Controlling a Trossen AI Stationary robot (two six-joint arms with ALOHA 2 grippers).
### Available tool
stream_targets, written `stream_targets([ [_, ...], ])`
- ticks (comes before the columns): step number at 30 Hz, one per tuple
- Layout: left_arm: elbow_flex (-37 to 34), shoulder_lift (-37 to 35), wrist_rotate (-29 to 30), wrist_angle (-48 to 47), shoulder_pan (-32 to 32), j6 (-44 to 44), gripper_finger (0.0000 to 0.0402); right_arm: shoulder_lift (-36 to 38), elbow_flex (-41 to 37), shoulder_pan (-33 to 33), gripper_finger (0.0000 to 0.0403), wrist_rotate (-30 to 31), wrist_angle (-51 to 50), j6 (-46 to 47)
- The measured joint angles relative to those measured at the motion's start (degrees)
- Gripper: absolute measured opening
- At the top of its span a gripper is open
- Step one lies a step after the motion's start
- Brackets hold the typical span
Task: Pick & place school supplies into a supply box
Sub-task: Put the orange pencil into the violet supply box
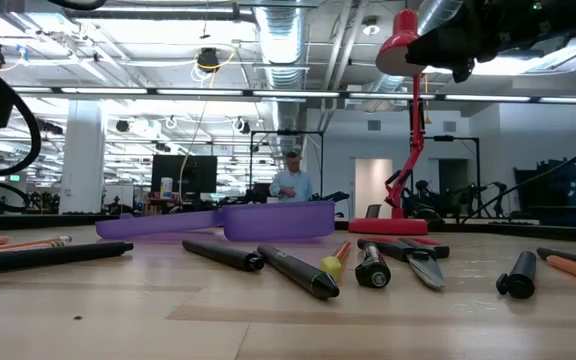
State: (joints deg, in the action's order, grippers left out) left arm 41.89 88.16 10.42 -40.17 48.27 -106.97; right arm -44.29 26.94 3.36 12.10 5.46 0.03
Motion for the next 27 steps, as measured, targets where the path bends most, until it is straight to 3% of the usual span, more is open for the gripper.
stream_targets([
  [10, -0.1, 0.0, -2.6, -0.8, -1.0, 0.0, 0.008, 0.0, 0.0, 0.0, 0.0107, 0.0, 0.0, 0.0],
  [17, 0.1, 1.7, -5.1, -1.4, -2.9, 7.9, 0.0012, 0.0, 0.0, 0.0, 0.0107, 0.0, -0.5, 0.0],
  [27, 1.2, 3.2, -3.2, -4.2, -3.5, 8.1, 0.0005, 0.0, 0.0, 0.0, 0.0107, 0.0, -1.4, 0.0],
])
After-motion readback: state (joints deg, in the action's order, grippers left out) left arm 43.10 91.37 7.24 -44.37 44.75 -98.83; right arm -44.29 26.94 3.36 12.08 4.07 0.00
